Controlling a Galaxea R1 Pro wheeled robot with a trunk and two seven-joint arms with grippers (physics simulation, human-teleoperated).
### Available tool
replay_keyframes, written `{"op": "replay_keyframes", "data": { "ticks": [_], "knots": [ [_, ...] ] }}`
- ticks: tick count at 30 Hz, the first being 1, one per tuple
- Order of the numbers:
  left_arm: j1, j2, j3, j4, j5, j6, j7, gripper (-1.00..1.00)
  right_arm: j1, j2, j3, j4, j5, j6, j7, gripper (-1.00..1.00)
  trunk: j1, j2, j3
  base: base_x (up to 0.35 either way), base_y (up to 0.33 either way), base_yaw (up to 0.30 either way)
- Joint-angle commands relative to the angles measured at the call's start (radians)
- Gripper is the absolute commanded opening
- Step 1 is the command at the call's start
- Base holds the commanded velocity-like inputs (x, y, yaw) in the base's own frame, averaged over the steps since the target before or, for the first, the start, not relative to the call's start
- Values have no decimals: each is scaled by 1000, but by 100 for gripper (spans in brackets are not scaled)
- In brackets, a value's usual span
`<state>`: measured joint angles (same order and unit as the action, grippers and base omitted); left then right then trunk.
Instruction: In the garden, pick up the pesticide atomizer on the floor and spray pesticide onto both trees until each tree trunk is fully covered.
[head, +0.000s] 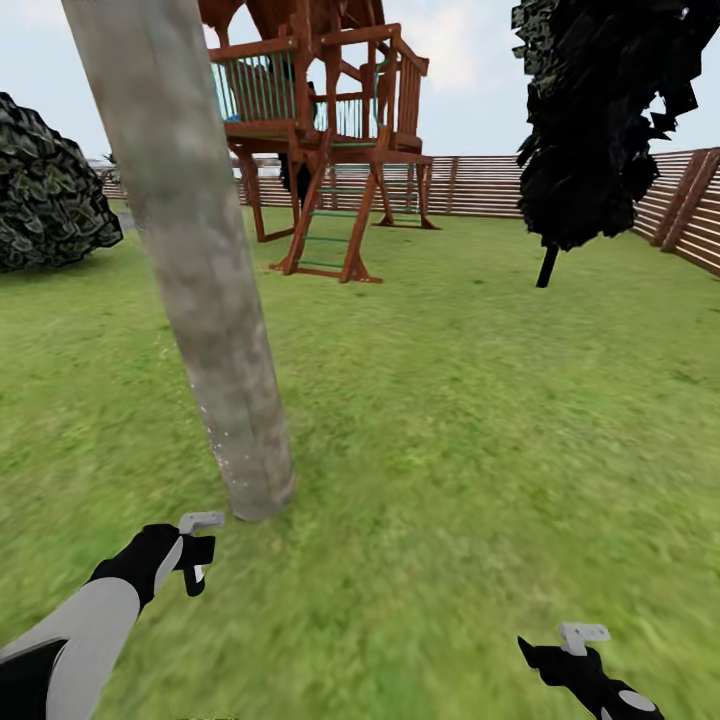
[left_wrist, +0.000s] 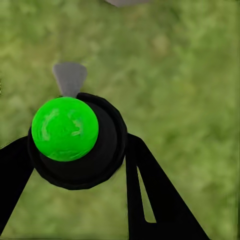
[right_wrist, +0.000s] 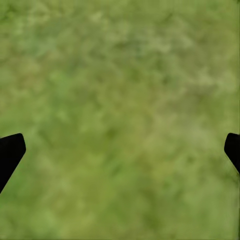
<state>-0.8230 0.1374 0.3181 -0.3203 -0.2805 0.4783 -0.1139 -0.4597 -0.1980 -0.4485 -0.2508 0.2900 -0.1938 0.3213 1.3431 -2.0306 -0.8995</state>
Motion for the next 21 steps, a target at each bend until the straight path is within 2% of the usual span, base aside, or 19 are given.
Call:
{"op": "replay_keyframes", "data": {
  "ticks": [1,13,18,21],
  "knots": [
    [-1,-1,7,-2,-11,5,-7,-100,-1,0,-9,1,9,-4,5,100,0,0,-1,87,-268,277],
    [-1,-1,7,-2,-11,5,-7,-100,-1,0,-9,1,10,-4,5,100,0,0,-1,105,-266,269],
    [-1,-1,8,-2,-11,5,-7,-100,0,0,-9,1,9,-4,5,100,0,0,-1,7,-272,43],
    [-1,-1,8,-2,-10,5,-7,-100,-1,0,-9,1,9,-4,6,100,0,0,-1,0,-112,0]
  ]
}}
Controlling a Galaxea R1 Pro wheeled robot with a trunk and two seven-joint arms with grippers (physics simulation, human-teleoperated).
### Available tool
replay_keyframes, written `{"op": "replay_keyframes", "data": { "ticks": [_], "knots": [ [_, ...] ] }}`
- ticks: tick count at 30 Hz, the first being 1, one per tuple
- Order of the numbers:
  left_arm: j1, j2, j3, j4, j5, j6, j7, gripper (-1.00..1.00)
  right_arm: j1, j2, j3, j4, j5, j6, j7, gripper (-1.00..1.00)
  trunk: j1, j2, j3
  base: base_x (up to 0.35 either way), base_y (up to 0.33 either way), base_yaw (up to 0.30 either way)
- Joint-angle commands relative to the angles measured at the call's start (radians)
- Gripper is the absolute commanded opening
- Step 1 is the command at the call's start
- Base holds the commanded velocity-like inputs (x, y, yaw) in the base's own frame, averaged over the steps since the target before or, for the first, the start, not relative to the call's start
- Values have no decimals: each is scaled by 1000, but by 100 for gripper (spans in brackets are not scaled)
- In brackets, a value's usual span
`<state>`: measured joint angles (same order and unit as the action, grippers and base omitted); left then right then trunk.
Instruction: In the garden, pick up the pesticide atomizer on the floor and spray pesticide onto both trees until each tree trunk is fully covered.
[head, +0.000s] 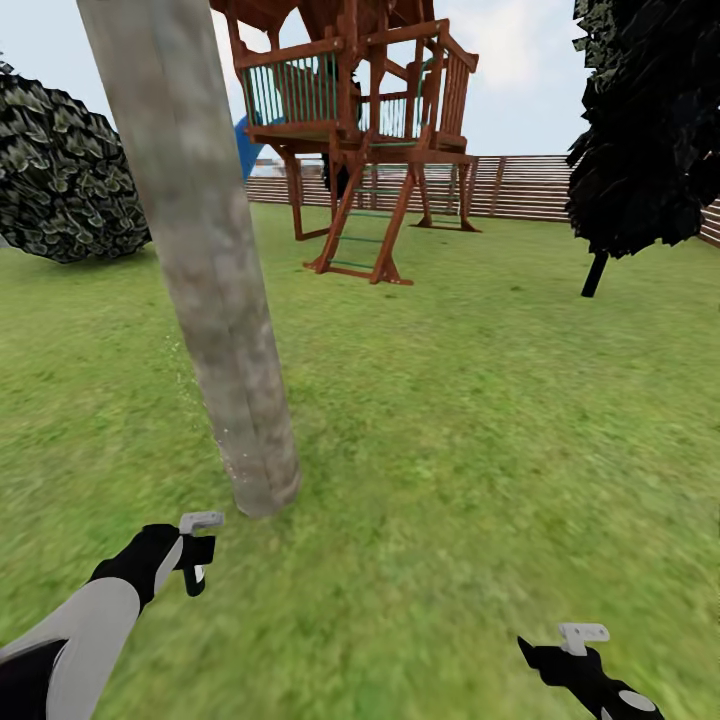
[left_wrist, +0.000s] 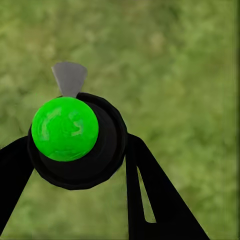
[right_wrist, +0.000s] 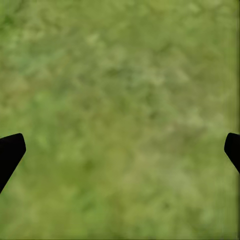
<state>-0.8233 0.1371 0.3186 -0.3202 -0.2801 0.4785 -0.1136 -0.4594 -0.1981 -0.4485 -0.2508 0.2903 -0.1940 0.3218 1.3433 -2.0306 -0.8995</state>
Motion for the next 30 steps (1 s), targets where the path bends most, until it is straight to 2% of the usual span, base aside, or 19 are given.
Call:
{"op": "replay_keyframes", "data": {
  "ticks": [1,6,9,11,13,15,16,17,19,20,21,22,23,26,27,28,30],
  "knots": [
    [0,-1,8,-2,-10,5,-9,-100,-1,0,-9,1,9,-4,5,100,0,0,-1,0,-22,0],
    [0,2,9,-4,-7,8,-27,-100,-1,-1,-9,1,10,-4,5,100,0,0,-1,0,-3,0],
    [-1,8,-1,-13,-16,13,-135,-100,-1,-1,-9,1,10,-4,5,100,0,0,-1,-141,0,0],
    [-5,8,-3,-14,-20,27,-142,-100,-1,0,-9,1,10,-4,5,100,0,0,-1,-172,0,0],
    [-14,9,-4,-26,-21,97,-142,-100,-1,-1,-9,2,10,-4,5,100,0,0,-1,-45,0,0],
    [-28,7,-5,-99,-24,179,-143,-100,-1,0,-9,2,10,-4,5,100,0,0,-1,-12,0,0],
    [-43,7,-6,-153,-28,239,-143,-100,-1,0,-9,2,10,-4,5,100,0,0,-1,-4,0,0],
    [-71,9,-9,-234,-45,342,-143,-100,-1,0,-9,2,10,-4,5,100,0,0,-1,-2,0,0],
    [-158,13,-11,-333,-66,479,-148,-100,-1,0,-9,2,10,-4,5,100,0,0,-1,0,0,0],
    [-196,14,-15,-341,-69,494,-149,-100,-1,0,-9,2,10,-4,5,100,0,0,-1,0,0,0],
    [-249,17,-30,-343,-71,509,-150,-100,-1,0,-9,2,10,-4,5,100,0,0,-1,0,0,0],
    [-280,20,-45,-344,-72,518,-150,-100,-1,0,-9,2,10,-4,5,100,0,0,-1,0,0,0],
    [-312,22,-74,-348,-72,526,-151,-100,-1,0,-9,2,10,-4,5,100,0,0,-1,0,0,0],
    [-309,21,-95,-346,-70,525,-153,-100,-1,0,-9,2,10,-4,5,100,0,0,-1,0,0,0],
    [-278,21,-95,-340,-68,517,-154,-100,-1,-1,-9,2,10,-4,5,100,0,0,-1,0,0,0],
    [-199,17,-93,-340,-64,511,-157,-100,-1,0,-9,2,10,-4,5,100,0,0,-1,0,0,0],
    [-148,15,-85,-342,-61,503,-159,-100,-1,0,-9,2,10,-4,5,100,0,0,-1,0,0,0]
  ]
}}
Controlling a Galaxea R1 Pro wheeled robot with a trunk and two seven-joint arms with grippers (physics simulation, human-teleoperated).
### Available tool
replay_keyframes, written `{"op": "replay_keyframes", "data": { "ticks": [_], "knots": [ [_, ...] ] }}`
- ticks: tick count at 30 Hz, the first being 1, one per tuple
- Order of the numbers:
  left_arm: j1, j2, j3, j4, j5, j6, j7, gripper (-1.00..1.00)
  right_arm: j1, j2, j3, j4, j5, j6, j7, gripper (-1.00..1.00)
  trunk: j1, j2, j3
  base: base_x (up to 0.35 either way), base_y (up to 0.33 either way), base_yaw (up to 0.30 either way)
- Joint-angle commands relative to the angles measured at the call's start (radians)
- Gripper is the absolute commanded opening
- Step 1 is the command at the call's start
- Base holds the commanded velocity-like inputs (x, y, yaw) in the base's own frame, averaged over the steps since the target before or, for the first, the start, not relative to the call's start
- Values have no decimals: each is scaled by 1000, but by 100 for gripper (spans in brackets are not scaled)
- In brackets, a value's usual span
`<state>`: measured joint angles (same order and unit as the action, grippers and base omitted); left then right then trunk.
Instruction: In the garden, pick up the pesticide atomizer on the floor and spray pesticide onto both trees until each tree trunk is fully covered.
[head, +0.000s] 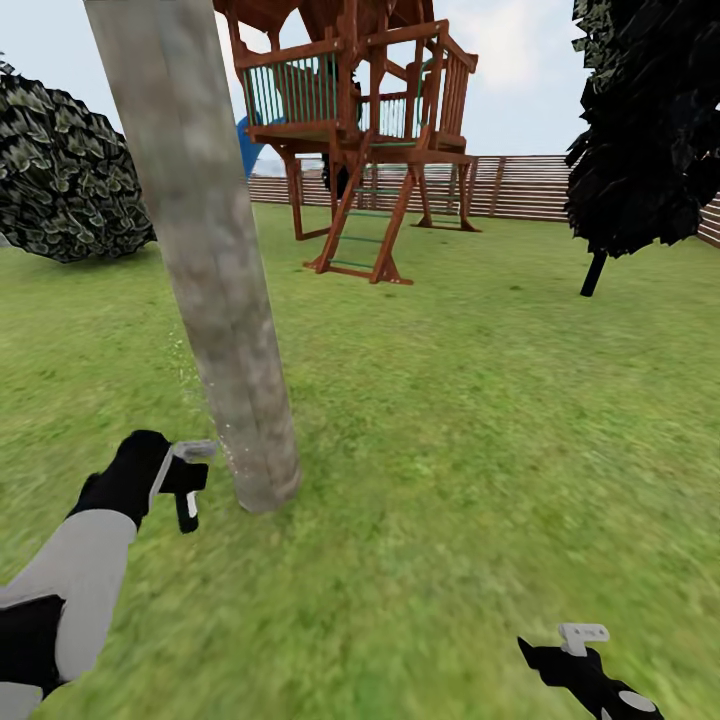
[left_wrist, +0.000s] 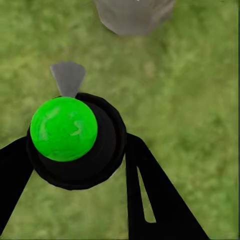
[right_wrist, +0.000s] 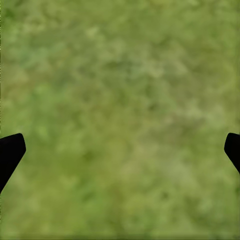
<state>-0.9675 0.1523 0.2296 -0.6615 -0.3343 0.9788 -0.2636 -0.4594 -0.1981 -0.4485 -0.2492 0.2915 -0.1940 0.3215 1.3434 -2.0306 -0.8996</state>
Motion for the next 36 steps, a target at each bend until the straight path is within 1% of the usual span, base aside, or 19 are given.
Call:
{"op": "replay_keyframes", "data": {
  "ticks": [1,2,3,4,5,6,8,11,14,17,20,23,25,28,29,30,33,34,36],
  "knots": [
    [2,1,5,-5,-7,3,-11,-100,-1,0,-9,1,9,-4,5,100,0,0,-1,0,0,0],
    [-1,4,6,-9,-6,6,-31,-100,-1,0,-9,1,9,-4,5,100,0,0,-1,0,0,0],
    [-13,11,6,-13,-9,12,-85,-100,-1,0,-9,1,9,-4,5,100,0,0,-1,0,0,0],
    [-50,30,4,-22,-12,16,-117,-100,-1,0,-9,1,9,-4,5,100,0,0,-1,0,0,0],
    [-105,47,1,-22,-12,22,-131,-100,-1,0,-9,0,9,-4,5,100,0,0,-1,0,0,0],
    [-142,54,-1,-20,-12,28,-136,-100,-1,0,-9,0,9,-4,5,100,0,0,-1,0,0,0],
    [-204,59,-5,-18,-12,34,-141,-100,-1,0,-9,0,9,-4,5,100,0,0,-1,0,0,0],
    [-204,57,-10,-16,-12,35,-141,-100,-1,0,-9,0,9,-4,5,100,0,0,-1,0,0,0],
    [-141,53,-6,-16,-11,27,-143,-100,-1,0,-9,1,9,-4,5,100,0,0,-1,-145,0,0],
    [-128,56,-8,-17,-12,24,-144,-100,-1,0,-9,0,9,-4,5,100,0,0,-1,-51,0,0],
    [-144,63,-5,-25,-13,34,-145,-100,-1,-1,-9,0,9,-4,5,100,0,0,-1,-4,0,-186],
    [-221,62,-6,-19,-12,36,-146,-100,-1,-1,-9,0,9,-4,5,100,0,0,-1,0,0,-74],
    [-235,63,-6,-18,-12,37,-146,-100,-1,-1,-9,0,9,-4,5,100,0,0,-1,0,0,-7],
    [-218,62,-8,-17,-9,37,-147,-100,-1,-1,-9,1,9,-4,5,100,0,0,-1,0,0,-1],
    [-179,62,-7,-12,-8,33,-157,-100,-1,-1,-9,1,9,-4,5,100,0,0,-1,0,0,0],
    [-140,62,-8,-12,-8,29,-179,-100,-1,0,-9,0,9,-4,5,100,0,0,-1,0,0,0],
    [-26,63,-10,-17,-13,17,-306,-100,-1,0,-9,1,9,-4,5,100,0,0,-1,0,0,0],
    [-10,63,-9,-20,-14,16,-321,-100,-1,0,-9,1,9,-4,5,100,0,0,-1,0,0,0],
    [-10,64,-6,-26,-15,21,-329,-100,-1,0,-9,0,9,-4,5,100,0,0,-1,0,0,0]
  ]
}}
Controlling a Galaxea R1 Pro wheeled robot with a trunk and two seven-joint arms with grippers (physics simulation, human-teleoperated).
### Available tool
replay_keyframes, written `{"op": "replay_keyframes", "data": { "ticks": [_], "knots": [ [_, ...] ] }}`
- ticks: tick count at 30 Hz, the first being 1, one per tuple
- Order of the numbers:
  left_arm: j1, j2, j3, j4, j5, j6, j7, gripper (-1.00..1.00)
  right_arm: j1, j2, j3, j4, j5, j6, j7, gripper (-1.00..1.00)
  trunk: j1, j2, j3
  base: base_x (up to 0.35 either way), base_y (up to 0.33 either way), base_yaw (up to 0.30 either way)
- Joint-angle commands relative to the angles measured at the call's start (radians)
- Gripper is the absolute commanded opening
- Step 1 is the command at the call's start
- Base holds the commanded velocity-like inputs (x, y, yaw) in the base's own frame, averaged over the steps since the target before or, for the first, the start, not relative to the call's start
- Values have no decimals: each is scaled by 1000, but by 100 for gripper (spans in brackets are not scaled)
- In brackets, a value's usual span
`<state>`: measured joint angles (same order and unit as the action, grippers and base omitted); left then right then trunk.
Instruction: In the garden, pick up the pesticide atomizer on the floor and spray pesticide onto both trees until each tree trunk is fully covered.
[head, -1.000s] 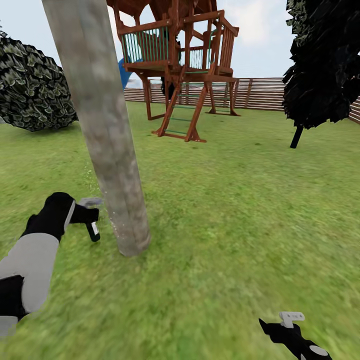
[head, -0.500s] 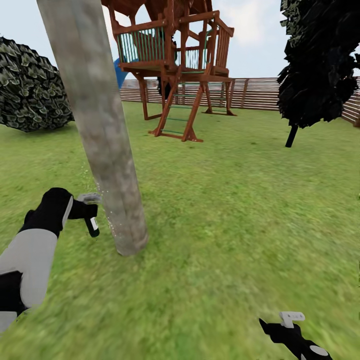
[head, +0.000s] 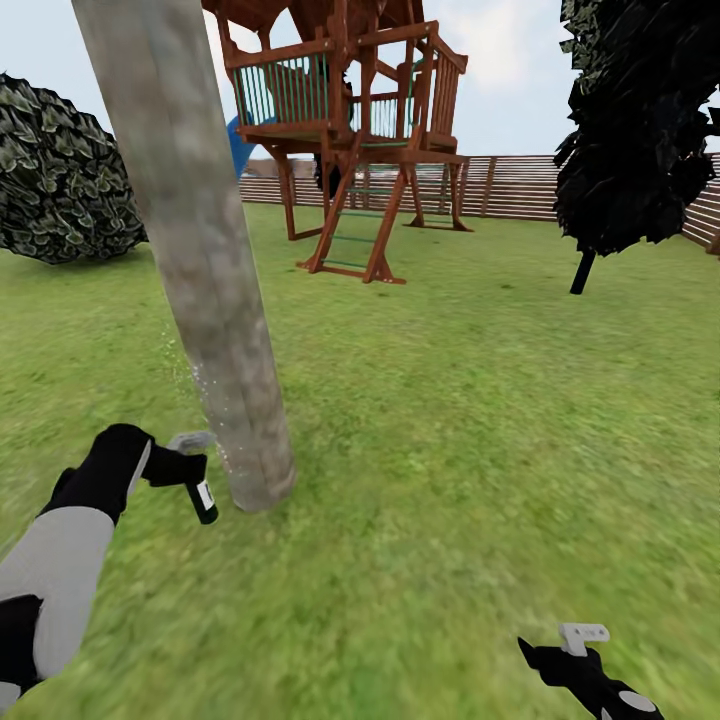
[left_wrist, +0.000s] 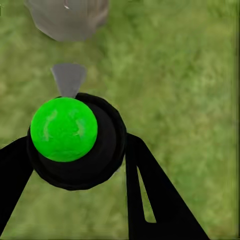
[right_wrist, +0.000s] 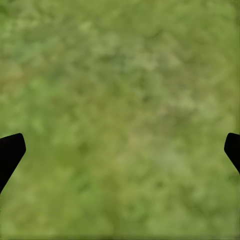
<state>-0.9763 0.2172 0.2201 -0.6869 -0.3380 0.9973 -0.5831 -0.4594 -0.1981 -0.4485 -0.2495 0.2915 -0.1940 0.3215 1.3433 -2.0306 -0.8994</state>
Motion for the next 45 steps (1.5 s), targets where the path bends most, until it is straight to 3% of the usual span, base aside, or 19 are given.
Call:
{"op": "replay_keyframes", "data": {
  "ticks": [1,5,6,8,9,12,28,37,40,42,44,45],
  "knots": [
    [-10,3,4,-7,-11,8,-10,-100,-1,0,-9,0,9,-4,5,100,0,0,-1,0,0,0],
    [-165,20,2,-22,-12,20,-10,-100,-1,0,-9,-1,9,-4,5,100,0,0,-1,0,0,0],
    [-181,20,2,-21,-12,23,-10,-100,-1,0,-9,-1,9,-4,5,100,0,0,-1,0,0,0],
    [-194,19,-42,-20,-10,25,-11,-100,-1,0,-9,-1,9,-4,5,100,0,0,-1,0,0,0],
    [-190,19,-63,-20,-9,26,-11,-100,-1,0,-9,-1,9,-4,5,100,0,0,-1,-40,0,0],
    [-185,14,-80,-20,-9,26,-11,-100,-1,0,-9,0,9,-4,5,100,0,0,-1,-208,-106,0],
    [-179,19,-78,-6,-9,25,-10,-100,-1,0,-9,-1,9,-4,5,100,0,0,-1,-75,-256,0],
    [-25,13,-67,41,-14,2,5,-100,-1,0,-9,0,9,-4,5,100,0,0,-1,-179,-232,0],
    [-15,13,-58,30,-12,-34,43,-100,-1,0,-9,0,9,-4,5,100,0,0,-1,-34,-52,0],
    [-13,10,-55,19,-12,-41,106,-100,-1,0,-9,0,9,-4,5,100,0,0,-1,-5,-7,0],
    [-13,-14,-42,24,-1,-45,228,-100,-1,0,-9,1,9,-4,5,100,0,0,-1,-1,-2,0],
    [-8,-40,-18,29,21,-56,276,-100,-1,0,-9,1,9,-4,5,100,0,0,-1,0,0,0]
  ]
}}
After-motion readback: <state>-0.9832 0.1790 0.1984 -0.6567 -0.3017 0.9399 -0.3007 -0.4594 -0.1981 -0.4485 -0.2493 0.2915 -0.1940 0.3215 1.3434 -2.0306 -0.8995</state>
